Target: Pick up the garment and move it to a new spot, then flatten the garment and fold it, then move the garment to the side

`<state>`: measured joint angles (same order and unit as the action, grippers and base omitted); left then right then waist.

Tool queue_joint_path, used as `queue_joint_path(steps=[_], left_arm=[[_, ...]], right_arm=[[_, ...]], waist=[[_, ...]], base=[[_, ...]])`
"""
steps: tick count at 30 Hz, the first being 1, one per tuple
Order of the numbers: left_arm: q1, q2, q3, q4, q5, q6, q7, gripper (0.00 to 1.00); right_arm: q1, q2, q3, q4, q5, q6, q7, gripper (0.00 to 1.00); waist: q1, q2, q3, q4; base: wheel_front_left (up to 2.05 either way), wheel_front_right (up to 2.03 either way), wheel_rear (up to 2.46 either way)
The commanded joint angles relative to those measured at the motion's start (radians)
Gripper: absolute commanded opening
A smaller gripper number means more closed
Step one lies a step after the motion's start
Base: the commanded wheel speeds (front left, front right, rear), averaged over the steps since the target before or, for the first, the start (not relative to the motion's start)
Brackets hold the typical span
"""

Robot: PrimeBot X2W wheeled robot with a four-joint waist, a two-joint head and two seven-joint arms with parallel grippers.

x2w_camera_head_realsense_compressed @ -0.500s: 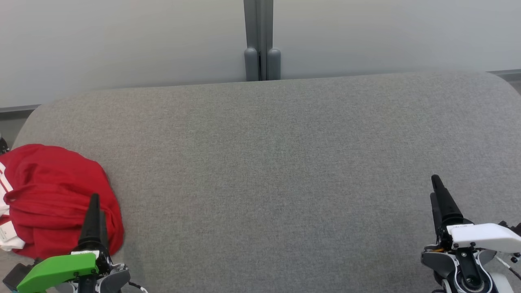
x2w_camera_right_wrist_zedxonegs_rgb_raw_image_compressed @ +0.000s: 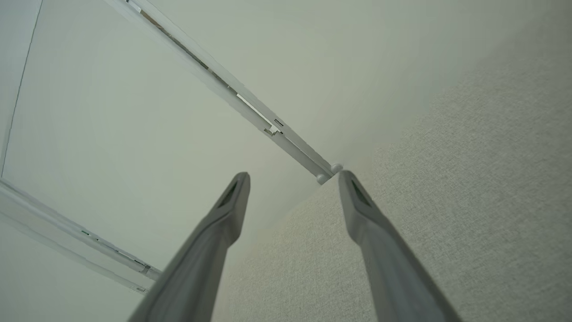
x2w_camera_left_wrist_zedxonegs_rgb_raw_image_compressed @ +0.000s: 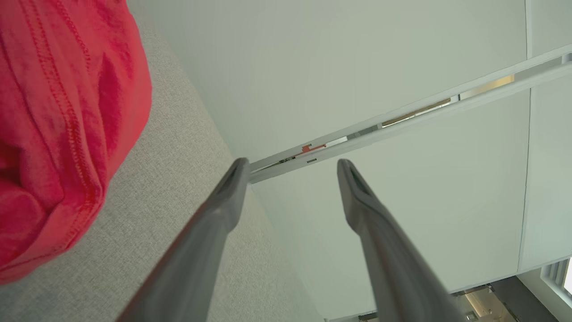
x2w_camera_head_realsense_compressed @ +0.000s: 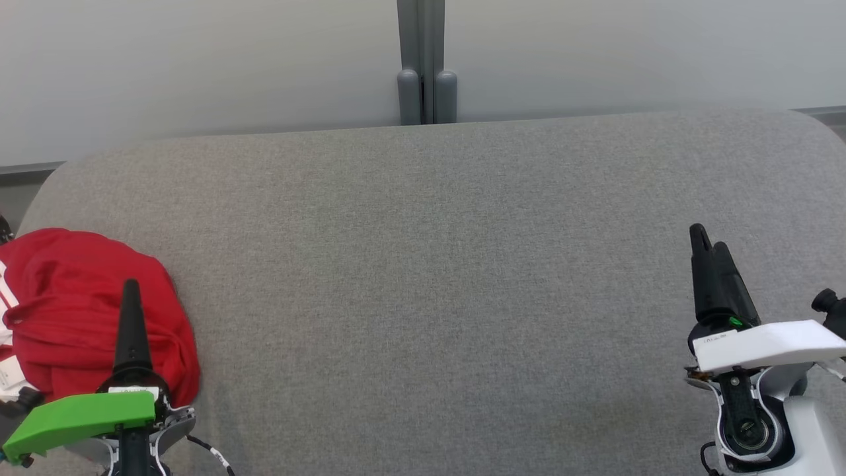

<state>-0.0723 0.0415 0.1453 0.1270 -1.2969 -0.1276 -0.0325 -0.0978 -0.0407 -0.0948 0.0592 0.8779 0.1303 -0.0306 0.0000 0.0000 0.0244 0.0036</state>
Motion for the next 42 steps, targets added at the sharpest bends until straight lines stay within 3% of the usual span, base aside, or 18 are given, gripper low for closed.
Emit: queue_joint_path(steps=[1, 10, 13, 23, 31, 42], left_arm=[[-0.025, 0.006, 0.000, -0.032, 0.045, 0.001, -0.010, 1.00], [0.001, 0.007, -0.104, -0.085, 0.291, 0.058, -0.042, 1.00], [0.009, 0.007, -0.151, -0.084, 0.385, 0.057, -0.052, 1.00], [0.012, 0.008, -0.249, -0.058, 0.625, 0.110, -0.083, 1.00], [0.007, 0.022, -0.320, -0.038, 0.786, 0.158, -0.106, 1.00], [-0.007, 0.061, -0.418, -0.037, 0.923, 0.242, -0.134, 1.00]], right_arm=[[-0.028, -0.006, 0.012, -0.035, -0.068, 0.000, -0.013, 1.00], [-0.021, -0.007, 0.055, -0.064, -0.277, 0.000, -0.045, 1.00], [-0.014, -0.007, 0.062, -0.065, -0.344, 0.000, -0.055, 1.00], [0.010, -0.008, 0.064, -0.035, -0.455, 0.000, -0.085, 1.00], [0.010, -0.008, 0.068, -0.023, -0.555, 0.000, -0.107, 1.00], [0.015, -0.009, 0.088, -0.026, -0.724, 0.000, -0.136, 1.00]], waist=[[0.0000, 0.0000, 0.002, 0.001], [0.0000, 0.0000, 0.008, 0.001], [0.0000, 0.0000, 0.007, 0.000], [0.0000, 0.0000, 0.005, -0.004], [0.0000, 0.0000, 0.008, -0.006], [0.0000, 0.0000, 0.007, -0.011]], base=[[0.00, 0.00, 0.00], [0.00, 0.00, 0.00], [0.00, 0.00, 0.00], [0.00, 0.00, 0.00], [0.00, 0.00, 0.00], [0.00, 0.00, 0.00]])
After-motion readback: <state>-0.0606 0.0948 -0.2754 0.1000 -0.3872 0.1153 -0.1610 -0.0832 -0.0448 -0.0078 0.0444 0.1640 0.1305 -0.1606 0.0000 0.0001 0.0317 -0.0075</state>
